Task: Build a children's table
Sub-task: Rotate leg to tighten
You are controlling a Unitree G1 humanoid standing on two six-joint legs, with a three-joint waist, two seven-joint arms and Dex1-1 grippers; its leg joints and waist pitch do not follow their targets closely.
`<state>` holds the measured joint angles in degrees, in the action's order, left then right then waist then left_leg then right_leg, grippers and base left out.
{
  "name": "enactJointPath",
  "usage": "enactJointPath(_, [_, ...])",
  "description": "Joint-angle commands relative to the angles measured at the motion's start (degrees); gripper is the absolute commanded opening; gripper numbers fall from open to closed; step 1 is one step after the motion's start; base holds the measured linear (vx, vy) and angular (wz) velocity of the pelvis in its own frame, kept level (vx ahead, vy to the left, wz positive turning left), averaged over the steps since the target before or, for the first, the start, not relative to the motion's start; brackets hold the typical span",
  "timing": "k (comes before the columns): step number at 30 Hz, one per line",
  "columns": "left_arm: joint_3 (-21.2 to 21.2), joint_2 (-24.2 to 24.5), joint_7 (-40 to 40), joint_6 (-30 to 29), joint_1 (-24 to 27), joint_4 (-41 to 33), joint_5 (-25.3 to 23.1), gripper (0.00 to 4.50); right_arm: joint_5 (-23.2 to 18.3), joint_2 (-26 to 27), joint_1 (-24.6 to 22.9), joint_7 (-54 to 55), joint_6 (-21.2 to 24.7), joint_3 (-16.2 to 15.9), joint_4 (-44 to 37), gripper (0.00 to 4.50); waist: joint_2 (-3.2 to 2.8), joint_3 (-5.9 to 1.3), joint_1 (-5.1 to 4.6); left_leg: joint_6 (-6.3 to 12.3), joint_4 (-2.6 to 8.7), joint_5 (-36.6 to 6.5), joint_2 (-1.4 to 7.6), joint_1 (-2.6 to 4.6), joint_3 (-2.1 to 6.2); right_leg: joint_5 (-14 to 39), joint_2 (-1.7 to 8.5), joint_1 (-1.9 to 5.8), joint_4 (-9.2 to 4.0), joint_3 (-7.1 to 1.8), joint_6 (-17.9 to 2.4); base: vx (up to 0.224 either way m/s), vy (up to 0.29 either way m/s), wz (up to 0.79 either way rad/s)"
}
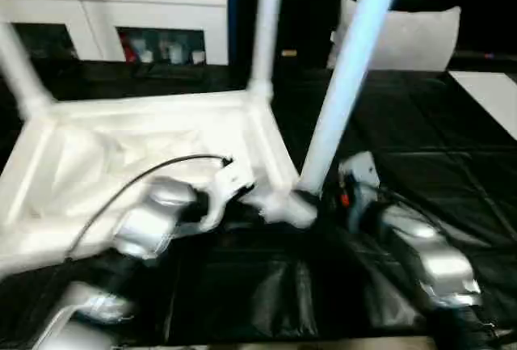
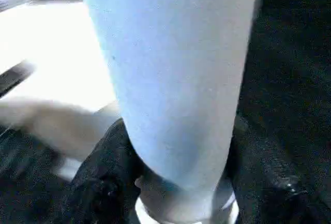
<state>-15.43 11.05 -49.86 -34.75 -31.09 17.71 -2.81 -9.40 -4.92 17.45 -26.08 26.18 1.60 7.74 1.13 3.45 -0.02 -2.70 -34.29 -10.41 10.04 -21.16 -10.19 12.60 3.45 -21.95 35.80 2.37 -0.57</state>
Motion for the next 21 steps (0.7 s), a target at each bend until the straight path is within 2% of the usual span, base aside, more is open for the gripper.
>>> enactJointPath(1, [3.2,-5.6,9.1,1.6,-4.4,-0.7,1.6,0.00,-3.5,6.5,0.4,2.8,4.2,-4.3,5.5,2.04,-0.20,-2.95,0.13,-1.39,4.71,-16.4,2.82,0.60,1.85,20.5,4.61,1.40,-5.95,-2.54,-10.1,0.000,0.000,0.00])
enactJointPath(3, [2.7,-6.6,10.1,3.0,-5.0,-0.4,1.2,0.00,-2.1,8.2,1.9,6.6,2.9,-4.0,7.8,2.04,-0.08,-3.22,-0.10,-0.52,4.56,-14.5,2.73,0.48,1.54,14.7,4.42,1.66,-5.71,-2.68,-10.9,0.000,0.000,0.00])
enactJointPath(4, [2.3,-6.9,10.1,3.4,-5.0,-0.6,1.1,0.00,-2.2,8.8,2.3,7.0,2.1,-3.8,8.4,2.04,-0.04,-3.20,-0.03,0.23,4.44,-13.8,2.64,0.46,1.33,13.7,4.55,1.66,-5.81,-2.77,-11.2,0.000,0.000,0.00])
enactJointPath(6, [1.9,-6.7,9.5,3.6,-5.1,-1.2,0.9,0.00,-1.5,9.0,2.4,7.1,0.6,-3.8,8.5,2.60,-0.05,-3.32,0.12,0.69,4.29,-12.8,2.61,0.37,1.25,13.1,4.64,1.87,-5.79,-2.79,-11.2,0.000,0.000,0.00])
enactJointPath(7, [1.7,-6.4,9.1,4.0,-5.0,-1.2,0.9,0.00,-1.5,8.9,2.3,6.9,0.2,-3.8,8.4,2.74,-0.04,-3.31,0.25,1.01,4.31,-11.6,2.60,0.26,1.19,12.0,4.53,2.01,-5.72,-2.78,-11.1,0.000,0.000,0.00])
enactJointPath(9, [1.7,-5.8,8.6,4.2,-4.7,-1.5,0.0,0.00,-0.6,9.4,2.1,7.1,-0.4,-2.7,7.8,2.74,-0.01,-3.39,0.23,1.54,4.42,-10.5,2.72,0.18,1.23,10.3,4.47,2.15,-5.47,-2.74,-11.2,0.000,0.000,0.00])
enactJointPath(11, [1.3,-5.3,8.4,4.3,-4.5,-1.5,-0.1,0.00,-0.1,9.2,2.1,7.2,-1.0,-2.4,7.7,3.13,-0.18,-3.44,0.29,1.71,4.53,-9.7,2.86,0.34,1.24,8.4,4.44,2.23,-5.34,-2.64,-11.9,0.000,0.000,0.00])
enactJointPath(14, [-0.2,-2.0,6.0,6.6,-3.7,-0.8,-0.2,0.00,-0.5,5.8,1.1,4.2,-2.8,-2.6,5.5,3.21,-0.36,-3.38,0.40,1.69,4.61,-10.8,2.91,0.45,1.27,8.4,4.46,2.28,-5.41,-2.63,-12.2,0.000,0.000,0.00])
enactJointPath(15, [-0.4,-1.0,5.1,7.5,-3.5,-0.5,-0.3,0.00,-0.8,4.3,0.5,2.6,-3.2,-2.8,4.4,3.32,-0.30,-3.38,0.36,1.73,4.62,-10.8,2.94,0.43,1.23,8.2,4.42,2.32,-5.38,-2.67,-12.1,0.000,0.000,0.00])
enactJointPath(16, [-0.8,0.1,3.9,9.0,-3.3,-0.2,-0.3,0.00,-1.2,3.0,-0.1,0.9,-3.9,-3.0,3.6,3.58,-0.55,-3.39,0.44,1.74,4.64,-10.9,2.91,0.38,1.28,8.1,4.46,2.47,-5.39,-2.67,-12.1,0.000,0.000,0.00])
enactJointPath(19, [-1.3,1.9,1.2,11.3,-2.7,0.3,-0.3,0.00,-1.9,0.3,-1.2,-2.9,-4.7,-3.2,1.8,3.66,-0.49,-3.53,0.52,2.16,4.51,-10.2,2.95,0.32,1.21,6.9,4.52,2.59,-5.27,-2.72,-12.3,0.000,0.000,0.00])
enactJointPath(20, [-1.7,3.1,-0.8,13.0,-2.5,0.7,-0.2,0.00,-2.1,-1.9,-1.8,-5.5,-5.1,-3.4,1.0,3.66,-0.55,-3.61,0.57,2.21,4.46,-9.5,3.08,0.45,1.17,5.7,4.49,2.45,-5.07,-2.70,-12.9,0.000,0.000,0.00])
enactJointPath(21, [-2.5,4.8,-4.2,16.5,-2.0,1.3,-0.3,0.00,-2.1,-4.8,-2.5,-9.2,-6.0,-3.5,0.2,3.91,-0.53,-3.63,0.86,2.63,4.40,-9.1,3.01,0.35,1.24,5.2,4.48,2.65,-5.15,-2.63,-12.9,0.000,0.000,0.00])
